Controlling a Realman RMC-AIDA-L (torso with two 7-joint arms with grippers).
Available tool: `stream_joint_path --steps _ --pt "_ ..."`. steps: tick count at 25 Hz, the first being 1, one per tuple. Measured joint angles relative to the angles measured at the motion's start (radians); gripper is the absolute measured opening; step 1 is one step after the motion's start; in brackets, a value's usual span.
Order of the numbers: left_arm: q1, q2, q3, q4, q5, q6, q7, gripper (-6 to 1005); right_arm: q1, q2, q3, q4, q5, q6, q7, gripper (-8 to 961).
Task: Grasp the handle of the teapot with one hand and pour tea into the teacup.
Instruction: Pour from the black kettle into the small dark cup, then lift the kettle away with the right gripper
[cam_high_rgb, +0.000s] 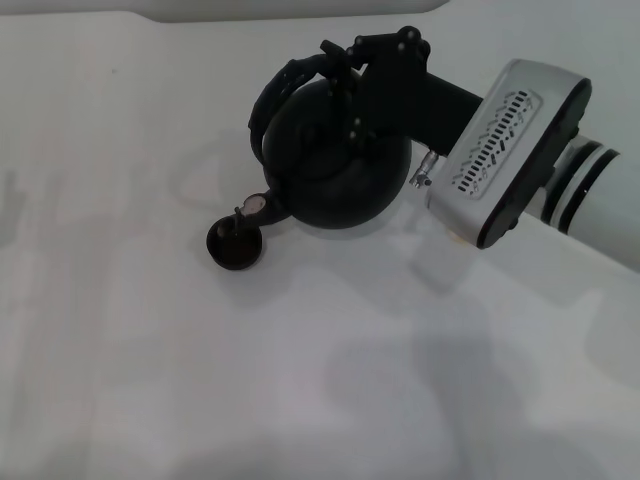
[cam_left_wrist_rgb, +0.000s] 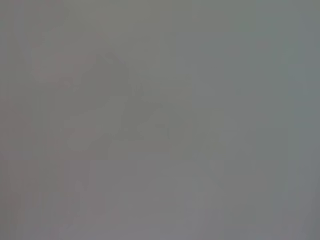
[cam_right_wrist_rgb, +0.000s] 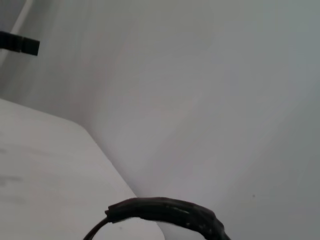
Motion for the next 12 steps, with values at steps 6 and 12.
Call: stream_joint_path --steps 6,12 --pt "0.0 0.0 0.0 -0.001 0.0 0.0 0.0 886 0.013 0.0 0.0 0.014 0.003 -0.001 -0.013 116" --pt "-0.001 0.0 0.0 -0.002 0.001 0.0 0.0 886 0.026 0.0 0.002 0.021 0.001 -0.001 -0.02 112"
